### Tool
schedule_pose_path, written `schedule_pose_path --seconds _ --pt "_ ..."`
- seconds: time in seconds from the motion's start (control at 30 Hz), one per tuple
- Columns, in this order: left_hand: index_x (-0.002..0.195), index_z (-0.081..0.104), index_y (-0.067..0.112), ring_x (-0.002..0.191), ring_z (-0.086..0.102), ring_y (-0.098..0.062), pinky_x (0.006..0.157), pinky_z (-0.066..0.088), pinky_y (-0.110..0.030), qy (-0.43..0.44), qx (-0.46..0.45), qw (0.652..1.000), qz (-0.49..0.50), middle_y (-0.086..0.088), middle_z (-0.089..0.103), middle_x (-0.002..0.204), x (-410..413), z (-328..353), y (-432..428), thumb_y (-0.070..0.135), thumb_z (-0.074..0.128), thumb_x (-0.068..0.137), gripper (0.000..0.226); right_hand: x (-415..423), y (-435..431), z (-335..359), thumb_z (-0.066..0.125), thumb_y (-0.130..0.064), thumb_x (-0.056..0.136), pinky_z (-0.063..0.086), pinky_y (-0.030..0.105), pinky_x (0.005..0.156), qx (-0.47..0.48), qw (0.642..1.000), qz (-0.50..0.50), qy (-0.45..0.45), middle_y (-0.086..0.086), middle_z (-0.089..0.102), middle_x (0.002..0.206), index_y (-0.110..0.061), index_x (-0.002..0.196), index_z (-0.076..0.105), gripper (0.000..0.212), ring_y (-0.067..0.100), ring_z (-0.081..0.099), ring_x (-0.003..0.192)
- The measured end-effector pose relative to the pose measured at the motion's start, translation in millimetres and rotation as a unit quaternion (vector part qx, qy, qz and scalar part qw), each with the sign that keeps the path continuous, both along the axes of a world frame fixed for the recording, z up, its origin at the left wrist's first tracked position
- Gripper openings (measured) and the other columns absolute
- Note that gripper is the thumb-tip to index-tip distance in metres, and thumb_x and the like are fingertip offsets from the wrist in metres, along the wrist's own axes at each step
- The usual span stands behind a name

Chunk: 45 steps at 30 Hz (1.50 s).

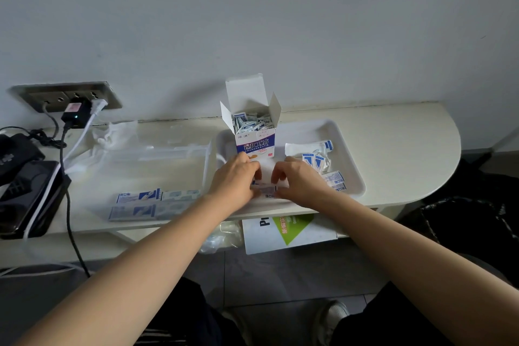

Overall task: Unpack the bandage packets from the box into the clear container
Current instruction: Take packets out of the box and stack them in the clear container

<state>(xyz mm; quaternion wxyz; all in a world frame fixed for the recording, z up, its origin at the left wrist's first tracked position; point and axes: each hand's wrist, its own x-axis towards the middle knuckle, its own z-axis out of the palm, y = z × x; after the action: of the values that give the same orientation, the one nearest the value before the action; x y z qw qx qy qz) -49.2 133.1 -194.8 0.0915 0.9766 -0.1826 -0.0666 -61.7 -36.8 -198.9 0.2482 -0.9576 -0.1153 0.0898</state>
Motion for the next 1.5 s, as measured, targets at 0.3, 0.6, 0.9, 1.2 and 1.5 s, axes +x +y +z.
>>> schedule_pose_path --seconds 0.3,0.6,0.9,1.2,1.5 --pt "0.099 0.057 0.016 0.097 0.055 -0.024 0.077 0.049 -0.038 0.011 -0.062 0.998 0.009 -0.003 0.055 0.106 0.8 7.7 1.8 0.023 0.075 0.075 0.031 2.3 -1.9 5.2 0.066 -0.008 0.076 0.047 0.033 0.068 0.018 0.998 0.001 -0.053 -0.002 0.063 0.085 -0.019 0.079 0.064 0.012 0.020 0.056 0.078" --pt "0.100 0.060 0.014 0.091 0.056 -0.026 0.071 0.044 -0.031 0.010 -0.067 0.998 0.003 -0.005 0.056 0.103 0.5 12.0 3.6 0.011 0.068 0.075 0.027 -2.2 -6.7 -1.4 0.064 -0.008 0.080 0.044 0.033 0.067 -0.007 0.998 0.017 -0.056 -0.001 0.065 0.091 -0.015 0.105 0.049 0.030 0.022 0.056 0.082" --pt "0.106 0.065 0.018 0.104 0.056 -0.028 0.085 0.042 -0.029 0.037 -0.070 0.997 0.026 -0.008 0.053 0.118 -0.4 7.3 5.1 0.012 0.066 0.080 0.027 5.3 -14.7 0.2 0.073 -0.017 0.074 0.044 0.029 0.071 -0.001 1.000 -0.022 -0.006 0.003 0.064 0.090 -0.016 0.094 0.066 0.021 0.019 0.057 0.082" --pt "0.099 0.068 0.019 0.102 0.053 -0.025 0.073 0.043 -0.031 0.019 -0.071 0.997 0.032 -0.005 0.050 0.109 -4.1 5.9 -6.3 0.017 0.067 0.083 0.016 4.7 -5.0 0.6 0.077 -0.015 0.073 0.040 0.019 0.064 0.074 0.997 -0.016 0.027 -0.003 0.059 0.084 -0.013 0.096 0.068 0.025 0.010 0.053 0.067" --pt "0.093 0.069 0.016 0.109 0.058 -0.021 0.072 0.033 -0.020 0.036 -0.117 0.991 0.058 -0.003 0.059 0.117 -3.2 4.0 -1.6 0.013 0.071 0.078 0.016 6.1 -6.2 -1.5 0.072 -0.012 0.078 0.035 0.011 0.055 0.082 0.996 -0.023 0.021 -0.004 0.061 0.079 -0.013 0.088 0.069 0.010 0.002 0.049 0.061"
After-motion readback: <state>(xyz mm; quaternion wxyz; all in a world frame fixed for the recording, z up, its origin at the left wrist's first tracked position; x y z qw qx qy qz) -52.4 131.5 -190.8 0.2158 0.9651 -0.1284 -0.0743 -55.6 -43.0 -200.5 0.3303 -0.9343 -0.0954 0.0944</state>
